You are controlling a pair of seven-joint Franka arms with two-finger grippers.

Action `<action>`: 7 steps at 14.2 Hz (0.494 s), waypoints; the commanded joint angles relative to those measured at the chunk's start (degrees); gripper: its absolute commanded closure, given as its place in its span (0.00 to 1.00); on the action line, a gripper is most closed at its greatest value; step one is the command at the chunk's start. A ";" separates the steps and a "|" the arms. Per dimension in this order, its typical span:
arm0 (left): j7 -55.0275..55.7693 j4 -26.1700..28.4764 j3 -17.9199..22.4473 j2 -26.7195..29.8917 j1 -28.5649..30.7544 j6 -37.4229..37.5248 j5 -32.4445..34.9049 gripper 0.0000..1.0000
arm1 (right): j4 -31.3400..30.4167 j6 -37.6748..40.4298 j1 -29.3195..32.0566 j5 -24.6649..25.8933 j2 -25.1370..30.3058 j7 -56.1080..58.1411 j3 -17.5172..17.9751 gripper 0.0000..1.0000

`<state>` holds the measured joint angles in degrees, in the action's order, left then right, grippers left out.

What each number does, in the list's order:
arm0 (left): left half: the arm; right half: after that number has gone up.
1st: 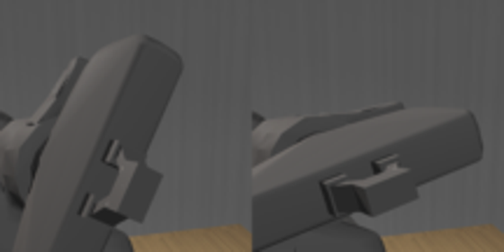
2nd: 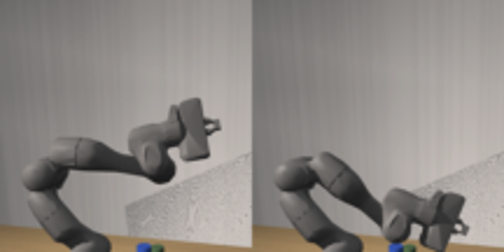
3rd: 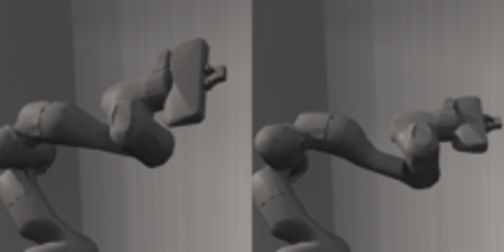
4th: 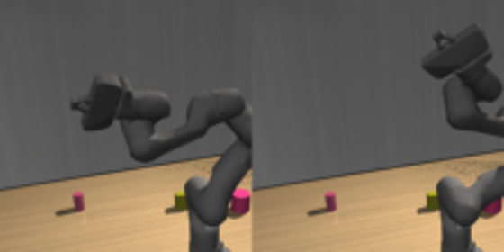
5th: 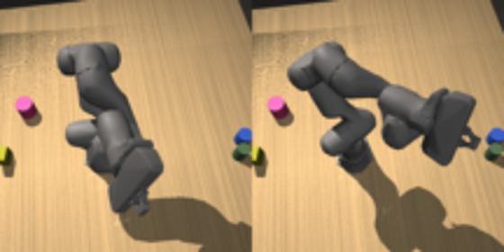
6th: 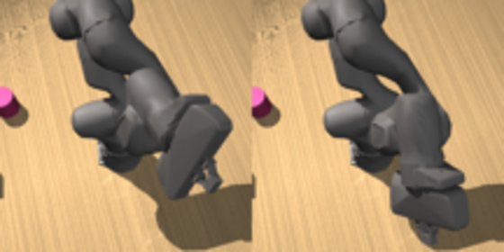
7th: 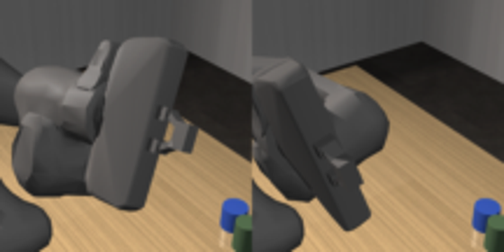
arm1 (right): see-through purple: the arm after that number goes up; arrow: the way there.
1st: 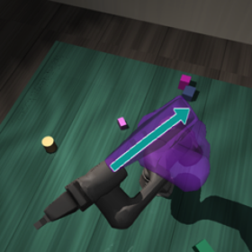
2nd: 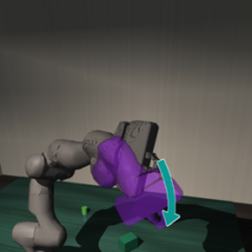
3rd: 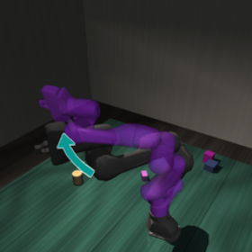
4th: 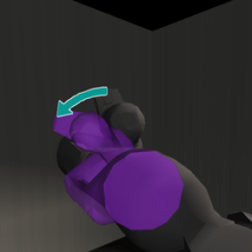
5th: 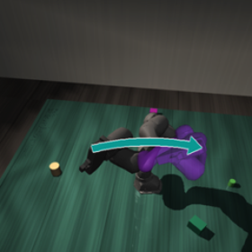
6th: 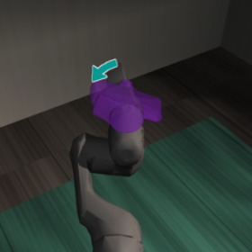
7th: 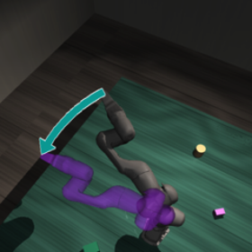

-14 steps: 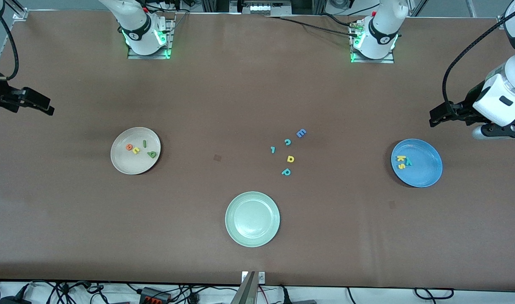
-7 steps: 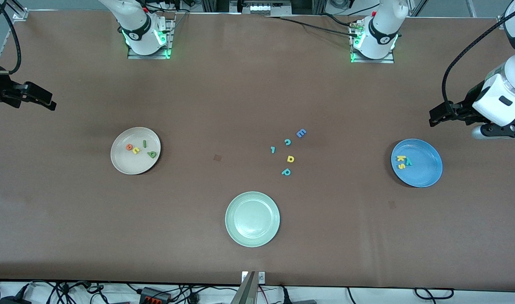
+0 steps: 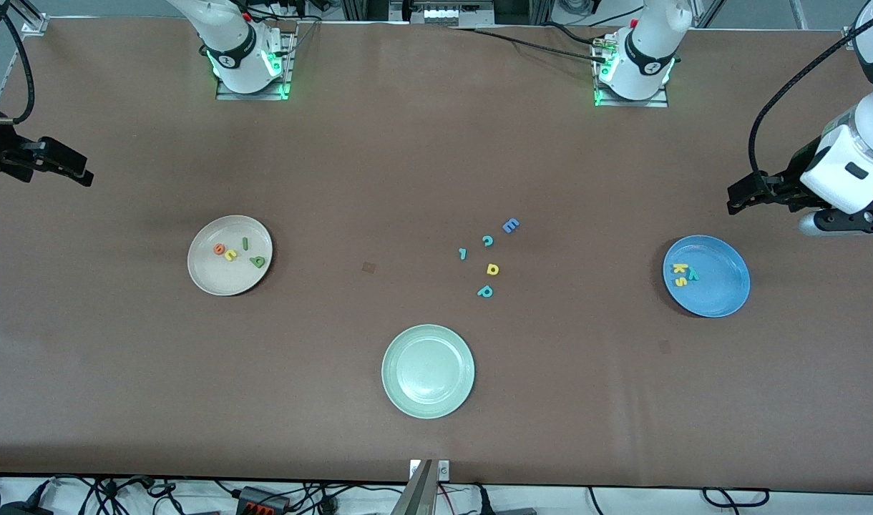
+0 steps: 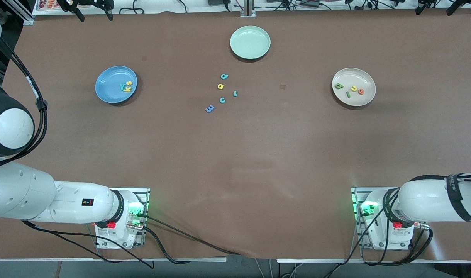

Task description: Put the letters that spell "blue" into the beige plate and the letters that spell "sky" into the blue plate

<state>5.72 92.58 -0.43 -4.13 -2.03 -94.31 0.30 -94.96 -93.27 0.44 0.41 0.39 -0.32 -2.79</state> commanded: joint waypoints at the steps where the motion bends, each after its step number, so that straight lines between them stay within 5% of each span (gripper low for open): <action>1: -0.45 -1.17 -0.18 -0.09 0.10 1.14 -0.03 0.00 | -0.84 0.28 1.05 1.08 1.02 1.19 1.04 0.00; 7: -0.45 -1.17 -0.18 -0.09 0.10 1.14 -0.03 0.00 | -0.93 0.63 1.05 1.00 0.49 1.46 1.12 0.00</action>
<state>5.72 92.58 -0.43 -4.13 -2.04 -94.31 0.30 -95.34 -93.10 0.46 0.53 0.32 0.34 -2.78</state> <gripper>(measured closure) 0.000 0.000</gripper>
